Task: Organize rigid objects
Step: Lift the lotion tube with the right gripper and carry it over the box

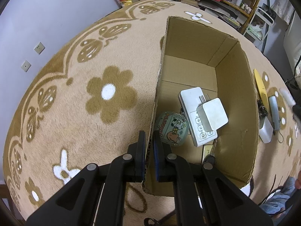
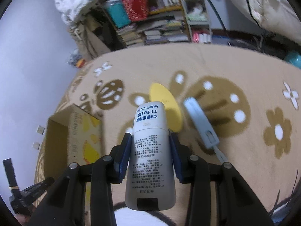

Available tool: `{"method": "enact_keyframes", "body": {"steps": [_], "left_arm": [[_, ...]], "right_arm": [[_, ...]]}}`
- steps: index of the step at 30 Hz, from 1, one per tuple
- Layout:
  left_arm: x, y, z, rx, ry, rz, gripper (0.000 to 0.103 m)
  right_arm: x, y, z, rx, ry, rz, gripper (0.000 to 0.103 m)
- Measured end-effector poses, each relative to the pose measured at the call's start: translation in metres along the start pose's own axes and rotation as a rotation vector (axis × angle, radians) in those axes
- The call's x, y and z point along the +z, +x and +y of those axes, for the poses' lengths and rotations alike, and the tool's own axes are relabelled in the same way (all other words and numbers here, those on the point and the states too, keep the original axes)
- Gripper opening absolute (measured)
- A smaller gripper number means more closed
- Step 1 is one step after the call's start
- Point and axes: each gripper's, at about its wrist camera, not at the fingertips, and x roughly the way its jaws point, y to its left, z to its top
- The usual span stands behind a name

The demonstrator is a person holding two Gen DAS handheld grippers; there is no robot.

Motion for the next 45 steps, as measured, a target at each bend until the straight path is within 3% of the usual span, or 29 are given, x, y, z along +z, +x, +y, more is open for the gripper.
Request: {"method": "enact_keyframes", "body": {"steps": [12,20,31,36,45], "left_arm": [[0.002,0.001,0.001,-0.016,-0.002,-0.003,0.006],[0.003,0.002,0.001,-0.022,-0.004,-0.003,0.007],[0.004,0.003,0.004,-0.039,-0.020,0.000,0.007],[0.003,0.002,0.002,-0.032,-0.005,-0.005,0.007],[0.004,0.003,0.005,-0.040,-0.014,-0.004,0.007]], "right_arm": [[0.012,-0.012,0.103,0.148,-0.154,-0.029,0.044],[-0.008,0.028,0.151,0.222,-0.176,0.074,0.044],[-0.032,0.085,0.186,0.177,-0.250,0.238,0.044],[-0.039,0.099,0.200,0.076,-0.321,0.248,0.044],[-0.041,0.104,0.213,0.040,-0.375,0.255,0.041]]}}
